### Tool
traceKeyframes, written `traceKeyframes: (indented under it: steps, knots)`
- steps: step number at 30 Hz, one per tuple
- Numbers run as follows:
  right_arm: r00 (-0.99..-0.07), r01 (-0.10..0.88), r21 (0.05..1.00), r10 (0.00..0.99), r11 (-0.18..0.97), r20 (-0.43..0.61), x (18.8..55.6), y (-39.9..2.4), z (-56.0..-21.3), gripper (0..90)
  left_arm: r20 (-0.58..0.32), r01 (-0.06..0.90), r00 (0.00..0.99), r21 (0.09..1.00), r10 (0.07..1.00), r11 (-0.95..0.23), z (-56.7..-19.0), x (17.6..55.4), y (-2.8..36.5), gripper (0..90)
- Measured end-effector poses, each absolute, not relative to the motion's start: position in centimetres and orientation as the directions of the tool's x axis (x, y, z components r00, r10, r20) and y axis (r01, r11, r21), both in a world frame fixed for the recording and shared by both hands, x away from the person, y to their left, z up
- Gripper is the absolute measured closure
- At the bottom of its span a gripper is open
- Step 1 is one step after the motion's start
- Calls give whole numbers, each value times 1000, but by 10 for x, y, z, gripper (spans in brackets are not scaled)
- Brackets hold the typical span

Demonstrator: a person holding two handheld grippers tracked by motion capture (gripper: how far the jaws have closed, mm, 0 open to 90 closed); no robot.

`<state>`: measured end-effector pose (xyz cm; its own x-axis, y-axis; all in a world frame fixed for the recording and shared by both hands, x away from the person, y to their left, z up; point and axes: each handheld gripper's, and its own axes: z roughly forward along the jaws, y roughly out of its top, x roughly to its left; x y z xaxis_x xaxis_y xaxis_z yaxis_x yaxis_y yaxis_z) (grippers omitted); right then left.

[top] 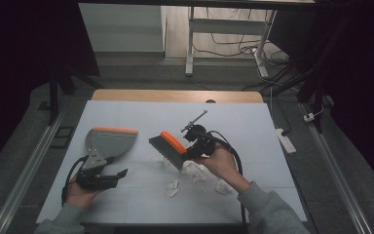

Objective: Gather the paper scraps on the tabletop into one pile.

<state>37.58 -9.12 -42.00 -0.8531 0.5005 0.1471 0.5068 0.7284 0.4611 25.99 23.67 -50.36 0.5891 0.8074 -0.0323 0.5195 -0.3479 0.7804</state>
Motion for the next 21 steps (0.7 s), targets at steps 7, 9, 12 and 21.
traceKeyframes:
  steps: [7,9,12,21]
  knots:
    - [-881,469,466,435,750,187,353,-85,-414,694,-32,518,586,783,809,-345,-503,260,236,302]
    - [-884,466,443,424,766,197,351,-73,-422,694,-33,519,585,783,810,-343,-503,261,236,303]
    - [-880,474,427,416,770,228,355,-50,-436,694,-31,516,587,785,809,-344,-503,261,236,303]
    - [-858,513,342,473,787,200,386,-21,-467,694,-35,512,592,788,805,-343,-503,261,237,303]
